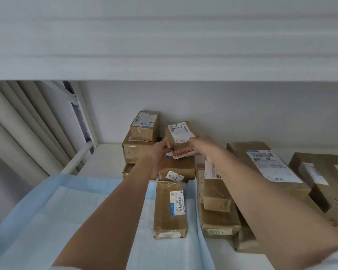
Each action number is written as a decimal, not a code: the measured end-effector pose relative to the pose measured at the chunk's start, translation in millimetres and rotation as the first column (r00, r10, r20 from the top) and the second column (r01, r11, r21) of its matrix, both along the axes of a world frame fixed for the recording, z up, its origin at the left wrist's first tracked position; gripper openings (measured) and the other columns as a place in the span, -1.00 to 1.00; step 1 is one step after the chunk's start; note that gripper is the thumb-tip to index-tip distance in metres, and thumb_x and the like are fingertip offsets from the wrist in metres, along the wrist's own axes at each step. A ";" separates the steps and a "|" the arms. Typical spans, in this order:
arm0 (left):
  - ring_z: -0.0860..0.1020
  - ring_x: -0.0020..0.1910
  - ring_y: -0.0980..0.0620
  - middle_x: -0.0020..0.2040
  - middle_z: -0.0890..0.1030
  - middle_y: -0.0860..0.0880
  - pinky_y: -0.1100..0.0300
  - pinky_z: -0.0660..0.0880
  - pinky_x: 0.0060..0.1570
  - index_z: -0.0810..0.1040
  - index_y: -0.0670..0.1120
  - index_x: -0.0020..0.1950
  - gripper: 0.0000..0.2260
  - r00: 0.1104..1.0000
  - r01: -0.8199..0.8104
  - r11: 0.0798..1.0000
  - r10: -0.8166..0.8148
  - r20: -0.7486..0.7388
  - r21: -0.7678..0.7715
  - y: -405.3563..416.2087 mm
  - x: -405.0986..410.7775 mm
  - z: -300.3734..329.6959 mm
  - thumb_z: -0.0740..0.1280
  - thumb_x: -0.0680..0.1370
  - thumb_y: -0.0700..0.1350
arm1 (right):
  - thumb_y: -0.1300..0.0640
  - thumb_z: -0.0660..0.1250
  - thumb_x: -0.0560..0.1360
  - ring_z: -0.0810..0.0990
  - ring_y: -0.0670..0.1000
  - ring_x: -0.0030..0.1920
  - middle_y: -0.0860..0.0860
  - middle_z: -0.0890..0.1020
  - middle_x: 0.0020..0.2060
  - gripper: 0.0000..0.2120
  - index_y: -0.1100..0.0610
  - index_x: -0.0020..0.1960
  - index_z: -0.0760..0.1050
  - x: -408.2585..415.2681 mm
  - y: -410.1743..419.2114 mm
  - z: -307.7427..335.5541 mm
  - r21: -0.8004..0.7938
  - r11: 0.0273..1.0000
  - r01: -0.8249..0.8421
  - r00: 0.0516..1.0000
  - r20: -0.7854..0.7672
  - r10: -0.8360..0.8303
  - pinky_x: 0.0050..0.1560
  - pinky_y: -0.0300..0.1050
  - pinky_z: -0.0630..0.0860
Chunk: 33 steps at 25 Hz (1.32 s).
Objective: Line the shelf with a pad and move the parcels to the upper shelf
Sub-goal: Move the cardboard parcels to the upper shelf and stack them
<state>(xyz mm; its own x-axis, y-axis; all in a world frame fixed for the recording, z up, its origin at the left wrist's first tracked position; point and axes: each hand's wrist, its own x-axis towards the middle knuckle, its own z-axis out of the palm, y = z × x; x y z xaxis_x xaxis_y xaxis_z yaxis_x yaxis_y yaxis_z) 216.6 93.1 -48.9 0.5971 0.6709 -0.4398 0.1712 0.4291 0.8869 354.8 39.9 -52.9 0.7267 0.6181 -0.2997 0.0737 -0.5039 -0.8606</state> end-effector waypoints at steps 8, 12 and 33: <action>0.52 -0.17 0.01 -0.16 0.53 -0.03 0.16 0.46 -0.25 0.46 -0.03 -0.13 -0.75 0.999 -0.038 0.999 0.038 0.002 0.001 13.7 -4.7 -1.3 0.17 0.65 0.07 | 0.02 0.29 0.54 0.46 0.16 0.25 0.13 0.41 0.36 -0.36 0.20 0.49 0.10 5.1 15.4 -0.6 0.102 0.969 0.223 0.975 -0.006 -0.223 0.03 -0.04 0.45; 0.57 -0.09 -0.05 -0.10 0.58 -0.05 0.10 0.56 -0.10 0.52 -0.05 -0.02 -0.78 0.997 -0.051 0.998 0.054 0.063 -0.048 15.9 -5.7 -8.1 0.21 0.63 0.08 | -0.24 0.34 0.38 0.54 0.11 0.12 0.05 0.58 0.16 -0.39 0.14 0.26 0.45 5.8 25.2 -13.4 0.033 0.998 0.050 0.998 -0.024 -0.049 0.01 -0.06 0.52; 0.57 -0.18 -0.04 -0.17 0.60 -0.09 -0.05 0.57 0.11 0.53 -0.11 -0.06 -0.84 0.987 -0.031 0.999 0.025 0.160 0.034 55.7 -14.9 11.2 0.31 0.59 -0.02 | 0.00 0.45 0.45 0.56 0.21 0.06 0.20 0.56 0.10 -0.48 0.08 0.29 0.29 -20.5 11.8 15.6 0.337 0.917 0.211 0.894 -0.446 -0.041 -0.03 0.27 0.60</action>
